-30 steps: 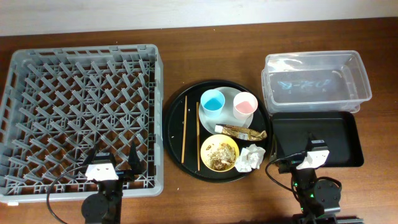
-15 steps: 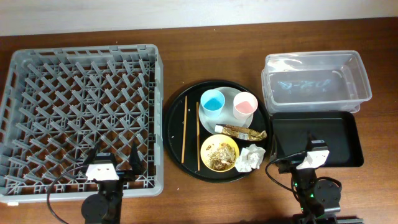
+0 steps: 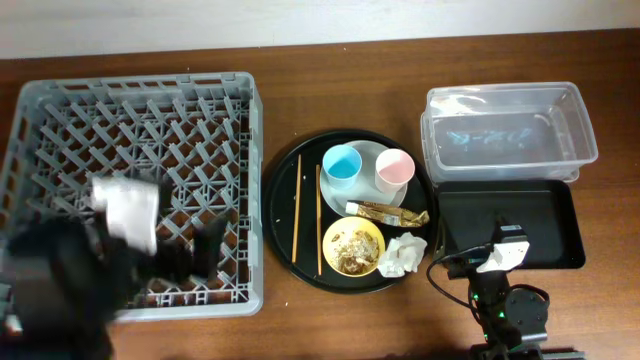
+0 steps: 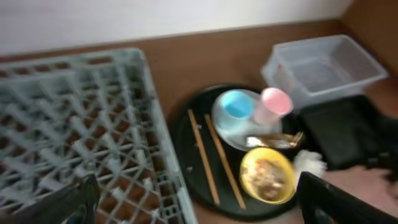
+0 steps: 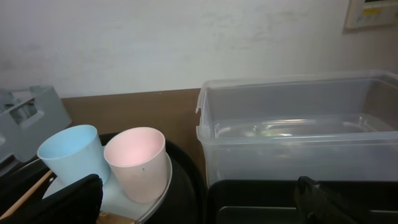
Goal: Sort waste into correct bins and load items into the dishwasher rack
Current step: 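Reach the left gripper over the tray to the wooden chopsticks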
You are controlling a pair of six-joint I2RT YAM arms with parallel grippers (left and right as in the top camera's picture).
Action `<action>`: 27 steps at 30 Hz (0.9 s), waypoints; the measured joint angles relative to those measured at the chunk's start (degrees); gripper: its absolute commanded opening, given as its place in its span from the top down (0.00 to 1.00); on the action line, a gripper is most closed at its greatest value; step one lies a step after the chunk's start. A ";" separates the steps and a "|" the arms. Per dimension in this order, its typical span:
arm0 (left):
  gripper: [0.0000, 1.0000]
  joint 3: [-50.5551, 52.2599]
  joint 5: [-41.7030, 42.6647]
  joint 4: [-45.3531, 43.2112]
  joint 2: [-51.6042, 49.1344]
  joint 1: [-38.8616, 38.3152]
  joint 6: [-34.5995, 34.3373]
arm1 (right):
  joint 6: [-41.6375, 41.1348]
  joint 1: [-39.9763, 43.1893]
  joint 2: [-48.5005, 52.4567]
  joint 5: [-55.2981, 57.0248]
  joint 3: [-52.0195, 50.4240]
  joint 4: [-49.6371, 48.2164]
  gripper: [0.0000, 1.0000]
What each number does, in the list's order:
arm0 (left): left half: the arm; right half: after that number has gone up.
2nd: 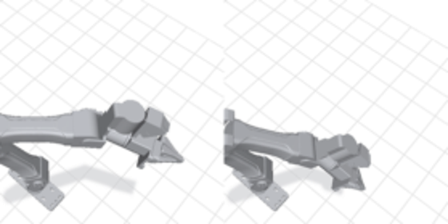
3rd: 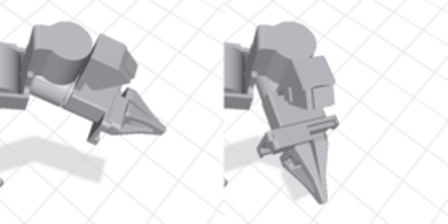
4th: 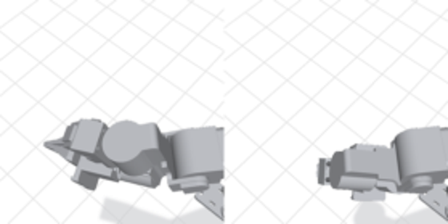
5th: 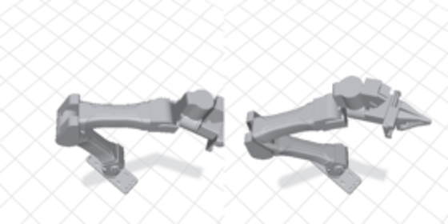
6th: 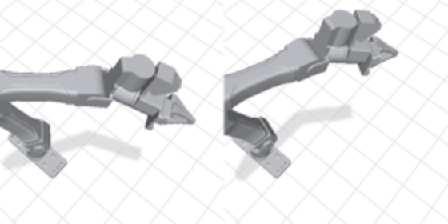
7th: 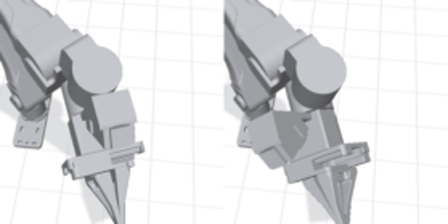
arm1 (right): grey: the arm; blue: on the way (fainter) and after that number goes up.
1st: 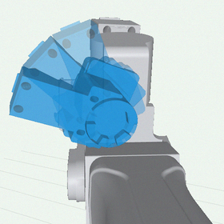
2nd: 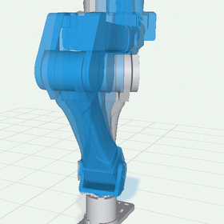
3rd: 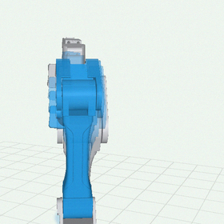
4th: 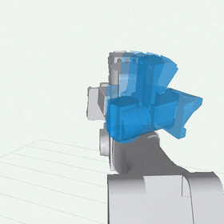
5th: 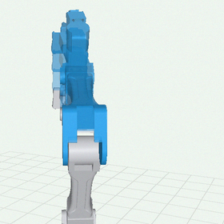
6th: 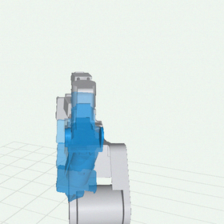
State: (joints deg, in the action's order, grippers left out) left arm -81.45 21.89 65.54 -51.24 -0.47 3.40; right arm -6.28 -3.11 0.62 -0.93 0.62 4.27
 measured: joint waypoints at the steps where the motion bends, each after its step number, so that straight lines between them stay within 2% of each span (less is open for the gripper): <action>1: 0.01 -5.27 2.19 1.14 -5.57 0.00 0.11 | 0.00 0.00 -0.07 0.00 0.00 -0.02 0.01; 2: 0.01 -8.63 4.68 2.27 -10.03 0.00 0.26 | 0.00 0.00 -0.04 0.00 0.00 -0.02 0.01; 3: 0.11 -10.67 8.00 3.58 -13.73 0.00 0.28 | -0.02 0.02 -0.07 0.00 0.00 -0.04 0.01; 5: 0.43 -11.76 14.84 4.35 -18.86 -0.07 0.31 | -0.02 0.00 -0.04 0.00 0.00 -0.02 0.01; 7: 0.55 -11.85 16.70 6.54 -22.38 -0.98 -0.94 | 0.00 0.02 -0.04 0.00 0.00 -0.02 0.01; 9: 0.57 -11.41 12.74 7.82 -26.01 -4.09 -4.22 | 0.00 0.02 -0.04 0.00 0.00 -0.02 0.01; 11: 0.57 -9.66 4.44 7.37 -28.46 -8.83 -8.94 | -0.02 0.02 -0.04 0.00 0.00 -0.02 0.01; 16: 0.57 -3.39 -6.75 1.16 -35.89 -20.98 -14.45 | 0.00 0.02 -0.04 0.00 0.00 -0.02 0.01; 19: 0.57 -2.73 -12.79 0.24 -41.51 -25.03 -18.16 | -0.02 0.02 -0.04 0.00 0.00 -0.02 0.01; 27: 0.59 -2.47 -20.17 -5.16 -53.72 -29.81 -21.24 | 0.00 0.02 -0.04 0.00 0.00 -0.02 0.01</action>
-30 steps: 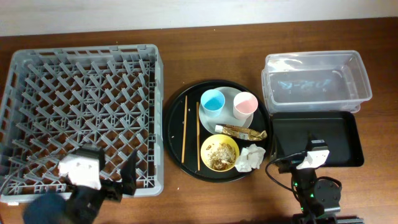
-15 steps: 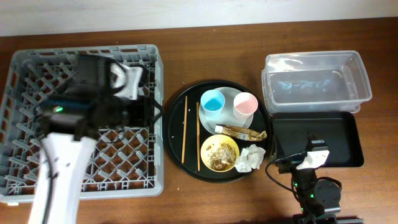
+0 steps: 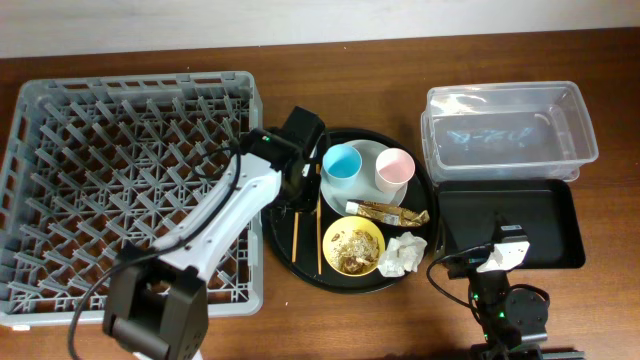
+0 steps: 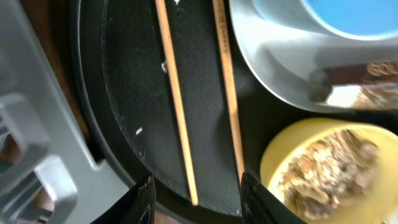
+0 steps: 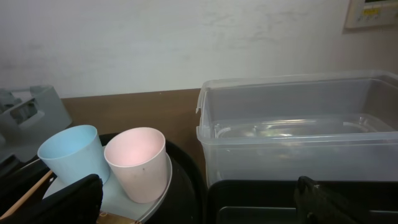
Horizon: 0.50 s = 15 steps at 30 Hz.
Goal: Sort waste into correct bins and load items into the dishwasher rack
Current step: 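Reach the left gripper over the tray to the wooden chopsticks, then grasp a chopstick with the left gripper and drop it into the rack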
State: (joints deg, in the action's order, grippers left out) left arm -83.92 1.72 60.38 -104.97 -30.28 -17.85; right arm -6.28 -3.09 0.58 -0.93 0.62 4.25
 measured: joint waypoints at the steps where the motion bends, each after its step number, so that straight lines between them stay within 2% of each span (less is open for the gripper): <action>1: 0.63 0.00 -0.37 -0.48 -1.01 0.02 -0.04 | -0.02 0.00 0.00 0.00 0.00 0.00 0.01; 5: 0.74 0.00 -0.92 -2.89 -5.97 0.02 -0.39 | 0.04 0.00 0.00 0.00 0.00 0.00 0.01; 10: 0.74 0.04 -1.16 -4.59 -11.74 0.02 -0.61 | 0.00 -0.02 0.00 0.00 0.00 0.00 0.01; 15: 0.75 0.09 -1.14 -6.88 -12.68 0.02 -0.61 | 0.02 0.00 0.00 0.00 0.00 0.00 0.01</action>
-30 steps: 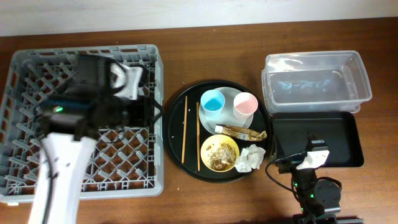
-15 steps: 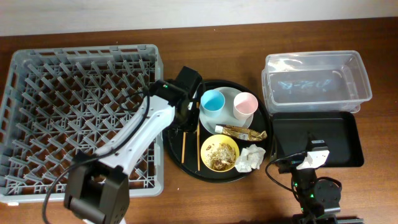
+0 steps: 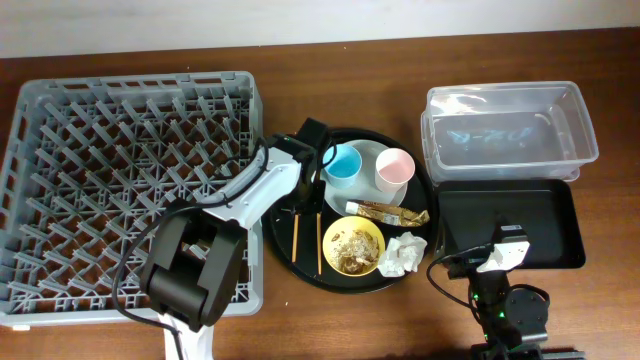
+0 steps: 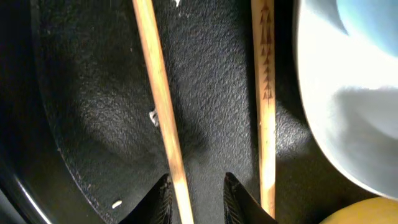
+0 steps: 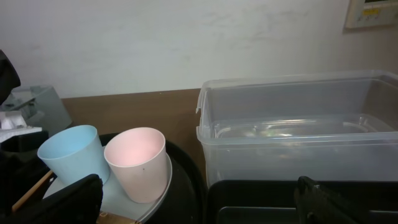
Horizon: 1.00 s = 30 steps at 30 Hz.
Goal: Sort waste into correct bins and load items into the dishwasher rack
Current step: 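Grasp a chopstick with the left gripper and drop it into the rack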
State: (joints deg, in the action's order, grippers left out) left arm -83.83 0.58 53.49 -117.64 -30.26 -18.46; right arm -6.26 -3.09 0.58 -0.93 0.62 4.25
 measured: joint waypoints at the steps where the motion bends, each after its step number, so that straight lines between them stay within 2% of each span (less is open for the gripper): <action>1: 0.75 0.00 -0.02 -0.31 0.00 0.00 0.00 | -0.02 0.00 0.00 0.00 0.00 0.00 0.01; 7: 0.77 1.18 -1.53 -1.55 0.00 0.00 -1.18 | -0.02 -0.02 0.00 0.00 0.00 0.00 0.01; 9: 0.96 3.02 -2.19 -3.58 0.00 0.00 -2.16 | 0.00 0.00 0.00 0.00 0.00 0.00 0.01; 10: 0.99 3.30 -2.45 -4.22 0.00 0.00 -2.54 | 0.00 -0.02 0.00 0.00 0.00 0.00 0.01; 16: 0.99 3.17 -2.54 -3.87 0.11 -0.07 -2.67 | -0.02 -0.02 0.00 0.00 0.00 0.00 0.01; 21: 0.99 -5.70 -2.56 7.82 3.10 0.52 -2.75 | -0.02 0.00 0.00 0.00 0.00 0.00 0.01; 24: 1.00 -16.00 -3.91 17.05 11.56 2.58 -2.10 | -0.02 -0.02 0.00 0.00 0.00 0.00 0.01; 27: 1.00 -18.01 -9.01 22.58 17.86 5.88 -1.46 | -0.02 -0.02 0.00 0.00 0.00 0.00 0.01; 30: 1.00 -17.53 -12.09 26.29 17.64 10.54 0.52 | -0.04 0.00 0.00 0.00 0.00 0.00 0.01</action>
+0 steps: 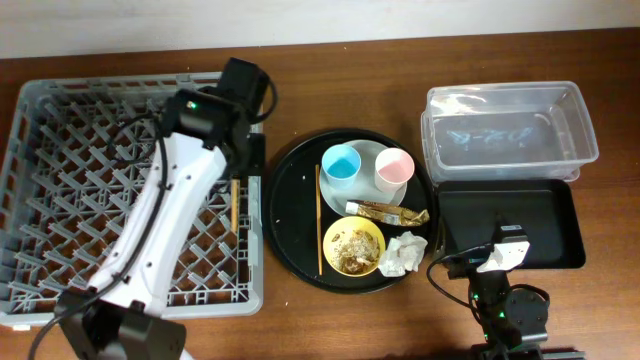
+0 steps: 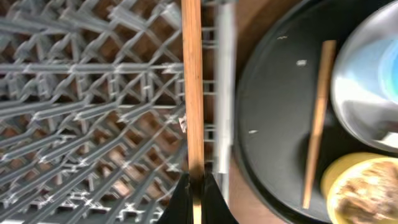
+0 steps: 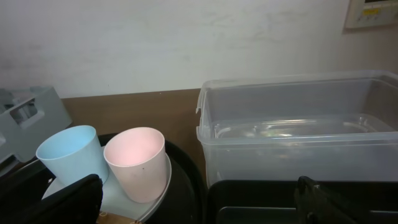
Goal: Sort waste into correct bins and load items into the dishwasher rack
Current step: 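Grasp a chopstick with the left gripper and drop it into the rack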
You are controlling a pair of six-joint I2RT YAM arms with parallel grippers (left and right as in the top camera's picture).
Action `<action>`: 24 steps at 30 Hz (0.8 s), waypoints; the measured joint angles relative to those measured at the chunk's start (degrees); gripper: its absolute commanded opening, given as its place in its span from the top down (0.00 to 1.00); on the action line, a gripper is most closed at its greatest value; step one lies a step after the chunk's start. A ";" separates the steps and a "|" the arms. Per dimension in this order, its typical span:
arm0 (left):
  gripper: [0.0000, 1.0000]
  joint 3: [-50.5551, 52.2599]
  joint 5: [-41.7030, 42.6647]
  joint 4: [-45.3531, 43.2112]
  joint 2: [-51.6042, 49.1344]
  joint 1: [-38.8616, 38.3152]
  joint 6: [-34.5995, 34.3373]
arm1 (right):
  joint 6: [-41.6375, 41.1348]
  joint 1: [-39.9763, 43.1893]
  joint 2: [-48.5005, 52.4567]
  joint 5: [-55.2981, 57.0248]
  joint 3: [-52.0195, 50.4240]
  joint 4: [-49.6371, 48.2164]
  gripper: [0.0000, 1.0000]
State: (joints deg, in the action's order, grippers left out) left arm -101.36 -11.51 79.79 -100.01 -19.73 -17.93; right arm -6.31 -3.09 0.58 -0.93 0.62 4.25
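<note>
My left gripper is shut on the lower end of a wooden chopstick, which hangs over the right edge of the grey dishwasher rack. A second chopstick lies on the round black tray. On that tray also sit a blue cup and a pink cup on a pale plate, a yellow bowl with food scraps, a gold wrapper and a crumpled napkin. My right gripper rests open near the table's front right, holding nothing.
A clear plastic bin stands at the back right, with a black bin in front of it. The rack fills the table's left half; the brown tabletop shows at the front.
My left gripper was open around a chopstick on the black tray. It is now shut on that chopstick and holds it over the rack's right edge. The right arm is unchanged.
My left arm first hung over the rack's front left, far from the tray. Then it was low over the two chopsticks on the tray, then closer still, straddling the left one. Now it holds that chopstick above the rack, one chopstick remaining on the tray.
</note>
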 measured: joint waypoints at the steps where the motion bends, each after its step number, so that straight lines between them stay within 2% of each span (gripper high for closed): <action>1: 1.00 0.35 -0.33 0.22 -0.13 0.76 0.22 | 0.02 0.00 0.00 0.00 0.00 0.00 0.01; 6: 1.00 2.40 -0.98 -1.25 -0.20 5.95 2.54 | 0.00 0.00 0.00 0.00 0.00 0.00 0.01; 15: 1.00 16.02 -0.96 -12.33 -0.35 5.88 3.87 | 0.02 0.00 0.00 0.00 0.00 0.00 0.01; 24: 1.00 17.29 -1.05 -15.19 -0.35 5.88 3.87 | 0.02 0.00 0.00 0.00 0.00 0.00 0.01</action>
State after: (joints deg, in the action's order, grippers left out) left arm -84.07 -12.56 64.60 -100.36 -13.85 -14.06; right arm -6.28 -3.09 0.58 -0.93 0.62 4.25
